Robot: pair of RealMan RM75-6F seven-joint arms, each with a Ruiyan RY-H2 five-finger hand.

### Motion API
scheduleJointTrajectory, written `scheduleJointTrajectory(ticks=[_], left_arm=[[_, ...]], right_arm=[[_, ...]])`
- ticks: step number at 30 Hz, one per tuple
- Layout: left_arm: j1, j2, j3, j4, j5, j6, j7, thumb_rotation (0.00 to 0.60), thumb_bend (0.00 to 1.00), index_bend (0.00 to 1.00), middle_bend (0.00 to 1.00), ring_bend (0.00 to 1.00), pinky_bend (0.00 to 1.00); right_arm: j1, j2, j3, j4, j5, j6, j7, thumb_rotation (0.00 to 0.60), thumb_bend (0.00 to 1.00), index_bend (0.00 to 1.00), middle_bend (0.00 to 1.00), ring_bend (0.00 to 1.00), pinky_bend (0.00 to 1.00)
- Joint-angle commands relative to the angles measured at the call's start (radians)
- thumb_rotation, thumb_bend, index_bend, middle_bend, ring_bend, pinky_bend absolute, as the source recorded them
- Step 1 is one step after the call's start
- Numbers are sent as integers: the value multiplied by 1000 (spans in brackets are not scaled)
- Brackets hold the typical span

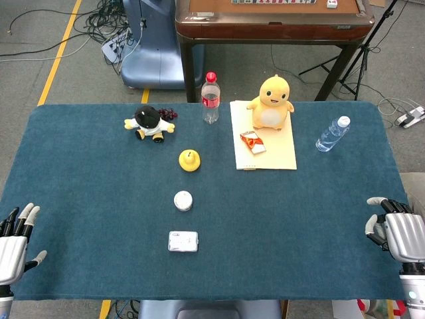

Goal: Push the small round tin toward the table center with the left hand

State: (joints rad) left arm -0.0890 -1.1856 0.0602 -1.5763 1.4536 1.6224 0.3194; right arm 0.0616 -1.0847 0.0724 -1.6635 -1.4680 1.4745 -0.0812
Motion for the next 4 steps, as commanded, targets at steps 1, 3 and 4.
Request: scheduleJointTrajectory(ticks=[1, 3, 4], left_arm=[[3, 1, -3, -3, 7, -8, 3, 600, 0, 5, 0, 0, 156], [4, -1, -5, -6, 6, -18, 4, 600, 0, 5, 0, 0, 156], [4, -3, -7, -6, 6, -24, 9, 600, 0, 5, 0, 0, 156]], right_arm=[[2, 0, -1, 2, 6, -10, 8, 600, 325, 524, 339, 296, 359], [7, -1, 0, 8, 14, -23, 12, 600, 325, 523, 339, 296, 359], [11, -2, 1, 12, 20, -33, 13, 600, 324, 523, 339, 296, 359]])
